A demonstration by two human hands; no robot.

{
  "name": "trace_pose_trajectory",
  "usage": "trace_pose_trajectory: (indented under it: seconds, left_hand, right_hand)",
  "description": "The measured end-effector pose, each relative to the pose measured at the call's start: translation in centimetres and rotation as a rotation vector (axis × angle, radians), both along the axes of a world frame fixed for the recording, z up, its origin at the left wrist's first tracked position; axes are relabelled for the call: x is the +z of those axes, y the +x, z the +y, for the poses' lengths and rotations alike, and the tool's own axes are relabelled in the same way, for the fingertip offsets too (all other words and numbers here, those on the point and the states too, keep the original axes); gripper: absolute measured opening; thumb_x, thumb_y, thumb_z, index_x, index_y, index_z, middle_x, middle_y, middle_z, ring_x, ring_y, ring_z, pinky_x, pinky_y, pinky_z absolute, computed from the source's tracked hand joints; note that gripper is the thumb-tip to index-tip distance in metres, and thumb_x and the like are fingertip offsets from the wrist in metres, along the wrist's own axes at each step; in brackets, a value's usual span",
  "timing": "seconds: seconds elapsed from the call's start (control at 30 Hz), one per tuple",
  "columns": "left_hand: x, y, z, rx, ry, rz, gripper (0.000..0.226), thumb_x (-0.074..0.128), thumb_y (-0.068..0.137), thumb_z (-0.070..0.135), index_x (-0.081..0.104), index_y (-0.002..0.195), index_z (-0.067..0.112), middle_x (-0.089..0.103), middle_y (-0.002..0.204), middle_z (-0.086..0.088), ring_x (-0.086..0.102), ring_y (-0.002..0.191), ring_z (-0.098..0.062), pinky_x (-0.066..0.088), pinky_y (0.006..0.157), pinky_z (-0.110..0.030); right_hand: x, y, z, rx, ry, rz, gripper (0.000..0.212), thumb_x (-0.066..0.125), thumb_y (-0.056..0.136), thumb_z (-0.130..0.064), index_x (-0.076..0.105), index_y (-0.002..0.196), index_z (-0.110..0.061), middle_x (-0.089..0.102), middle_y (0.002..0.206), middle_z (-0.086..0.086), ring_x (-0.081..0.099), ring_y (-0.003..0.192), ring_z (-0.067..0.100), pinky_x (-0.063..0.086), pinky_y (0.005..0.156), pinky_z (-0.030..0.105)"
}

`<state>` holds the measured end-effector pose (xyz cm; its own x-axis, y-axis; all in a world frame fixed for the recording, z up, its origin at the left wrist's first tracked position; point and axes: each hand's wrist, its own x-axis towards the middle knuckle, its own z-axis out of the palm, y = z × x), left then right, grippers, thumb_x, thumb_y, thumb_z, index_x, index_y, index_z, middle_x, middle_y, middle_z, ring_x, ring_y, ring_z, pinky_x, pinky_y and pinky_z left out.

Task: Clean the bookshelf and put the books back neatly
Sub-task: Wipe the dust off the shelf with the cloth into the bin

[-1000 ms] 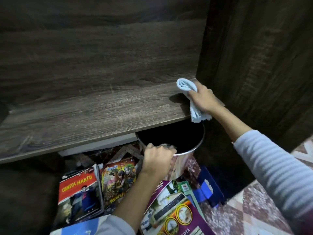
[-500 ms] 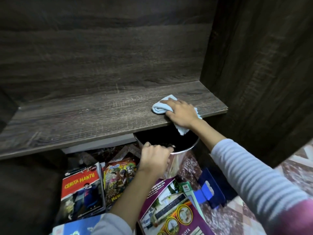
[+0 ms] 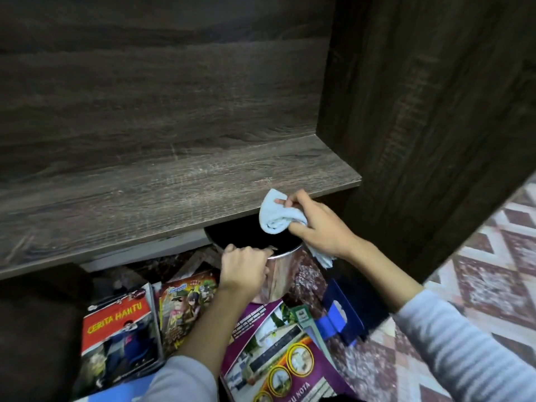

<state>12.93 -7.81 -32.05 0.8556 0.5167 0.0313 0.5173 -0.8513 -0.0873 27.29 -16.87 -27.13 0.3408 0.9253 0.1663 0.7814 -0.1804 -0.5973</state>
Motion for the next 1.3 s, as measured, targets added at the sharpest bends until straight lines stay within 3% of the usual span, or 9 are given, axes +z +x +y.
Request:
trace_pose_trajectory:
  seconds: [0.13,0.3,0.53,0.6,0.67,0.77,0.93,1.07,1.3]
  left_hand:
    - [-1.2,1.5,0.2,0.001,0.011,0.021,0.025,0.047,0.094,0.032,0.057,0.117,0.027,0.068,0.109,-0.004,0.061,0.106,-0.021,0.033,0.094,-0.029]
    - [-2.3,3.8,1.0,-0.023,0.025,0.03,0.026,0.048,0.093,0.033,0.055,0.118,0.028,0.068,0.109,-0.004,0.062,0.105,-0.021,0.034,0.092,-0.029]
    - [-4.3,7.8,1.4,-0.122,0.028,0.063,0.029,0.054,0.089,0.027,0.057,0.118,0.029,0.069,0.106,-0.001,0.063,0.102,-0.02,0.034,0.091,-0.029]
    - [-4.8,8.4,1.5,-0.151,0.054,-0.042,0.02,0.074,0.073,0.028,0.069,0.091,0.025,0.071,0.079,-0.001,0.068,0.077,-0.019,0.043,0.079,-0.028]
    - [-5.3,9.0,1.5,-0.165,0.031,-0.103,0.035,0.092,0.034,0.025,0.065,0.054,0.019,0.057,0.044,-0.001,0.058,0.041,-0.018,0.046,0.058,-0.024]
    - [-6.4,9.5,1.9,-0.182,0.043,-0.164,0.042,0.093,0.021,0.023,0.058,0.042,0.016,0.049,0.035,-0.001,0.05,0.03,-0.018,0.046,0.051,-0.022]
    - [-8.4,10.1,1.9,-0.147,0.012,-0.102,0.034,0.093,0.033,0.023,0.065,0.052,0.017,0.057,0.043,-0.004,0.057,0.039,-0.02,0.049,0.057,-0.027]
    - [-9.6,10.0,1.7,-0.128,0.006,0.045,0.02,0.055,0.091,0.027,0.064,0.107,0.024,0.069,0.103,-0.003,0.064,0.097,-0.023,0.037,0.093,-0.029]
    - [-10.4,9.5,0.8,-0.132,0.057,-0.026,0.014,0.061,0.088,0.027,0.065,0.101,0.026,0.071,0.091,0.0,0.067,0.086,-0.019,0.041,0.085,-0.028]
  right_hand:
    - [-2.9,0.8,-2.5,-0.107,0.061,-0.172,0.043,0.047,0.079,-0.03,0.057,0.118,-0.015,0.06,0.126,-0.001,0.052,0.116,0.02,0.041,0.094,0.039]
    - [-5.5,2.5,-3.8,-0.184,0.118,-0.336,0.042,0.045,0.077,-0.023,0.064,0.114,-0.013,0.067,0.114,0.002,0.062,0.101,0.029,0.053,0.079,0.046]
    - [-8.0,4.6,-3.7,-0.26,0.125,-0.356,0.042,0.043,0.077,-0.022,0.066,0.111,-0.015,0.068,0.111,0.002,0.063,0.098,0.028,0.054,0.078,0.042]
    - [-8.6,5.0,-3.5,-0.276,0.125,-0.353,0.042,0.043,0.077,-0.023,0.066,0.111,-0.014,0.068,0.11,0.002,0.064,0.097,0.028,0.054,0.077,0.041]
    - [-9.1,5.3,-3.1,-0.289,0.127,-0.346,0.043,0.043,0.076,-0.022,0.066,0.111,-0.015,0.068,0.111,0.002,0.063,0.097,0.027,0.054,0.079,0.041]
    - [-9.4,5.6,-2.7,-0.327,0.132,-0.355,0.044,0.042,0.076,-0.023,0.066,0.111,-0.015,0.067,0.111,0.0,0.061,0.097,0.025,0.052,0.08,0.036]
    - [-10.4,6.0,-2.1,-0.344,0.113,-0.339,0.045,0.04,0.076,-0.024,0.065,0.112,-0.015,0.067,0.112,0.001,0.062,0.098,0.027,0.05,0.081,0.037]
    - [-11.3,5.9,-1.6,-0.339,0.084,-0.351,0.044,0.041,0.075,-0.024,0.066,0.111,-0.017,0.068,0.111,-0.001,0.063,0.097,0.026,0.051,0.077,0.035]
    - [-11.9,5.8,-1.0,-0.337,0.049,-0.361,0.045,0.041,0.074,-0.024,0.066,0.11,-0.019,0.068,0.109,-0.001,0.063,0.093,0.026,0.051,0.074,0.035]
